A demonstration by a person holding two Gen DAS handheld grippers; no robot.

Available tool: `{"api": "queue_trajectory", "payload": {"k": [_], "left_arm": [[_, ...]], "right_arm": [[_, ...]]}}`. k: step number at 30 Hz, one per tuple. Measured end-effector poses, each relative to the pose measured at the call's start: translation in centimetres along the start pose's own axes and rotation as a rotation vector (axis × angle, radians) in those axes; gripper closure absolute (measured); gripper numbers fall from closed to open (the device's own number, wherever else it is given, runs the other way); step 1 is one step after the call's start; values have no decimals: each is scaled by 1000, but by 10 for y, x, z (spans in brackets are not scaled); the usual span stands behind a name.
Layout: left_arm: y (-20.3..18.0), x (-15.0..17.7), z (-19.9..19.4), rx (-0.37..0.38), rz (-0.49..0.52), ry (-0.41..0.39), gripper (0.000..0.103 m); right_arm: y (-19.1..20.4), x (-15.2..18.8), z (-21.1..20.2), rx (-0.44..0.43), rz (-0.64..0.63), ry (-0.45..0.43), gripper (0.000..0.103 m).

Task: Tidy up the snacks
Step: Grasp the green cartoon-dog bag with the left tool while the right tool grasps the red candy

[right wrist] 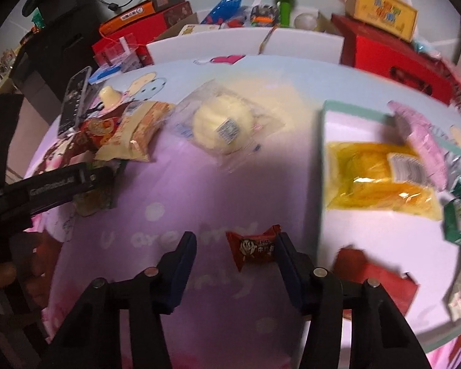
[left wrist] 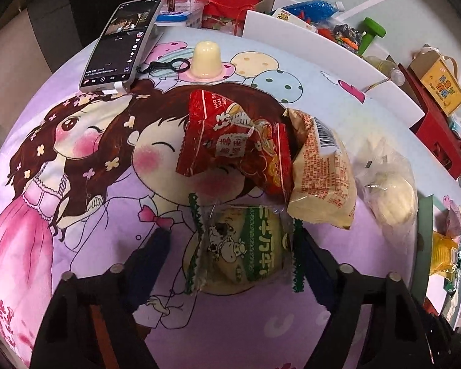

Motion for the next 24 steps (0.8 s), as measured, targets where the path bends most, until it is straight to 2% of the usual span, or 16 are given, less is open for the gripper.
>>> {"api": "queue_trajectory", "payload": {"k": [5,8,14,17,20,24], "left_arm": [[-5,-3,3,-4,22,-2,30],[-9,-4,4,-10,34,-2,32],[-11,-5,8,-18,45,-2,32],[-12,-5,8,-24,51,-5,32],[-14,-5,5,-11,51,-10,43],[-13,-4,3,-13,54,-11,46]], "right_arm": [[9,2,-2,-31,-30,-5,47],[5,2,1,3,-23,-3,48],[0,3,7,10,-12,21,55],[-1,4,10,26,-14,22,64],[0,2,9,20,-13,17,69],[0,2,7,20,-14,14,70]]}}
Point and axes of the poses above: each gripper's, at about its wrist camera, not at the fingertips, and z roughly the way its jaws point, y to its left, x to its underside, the point moved 3 cm from there along z, roughly the way its jaws point, and after that the axes turned 7 degrees about z, right-handed, at the moved point
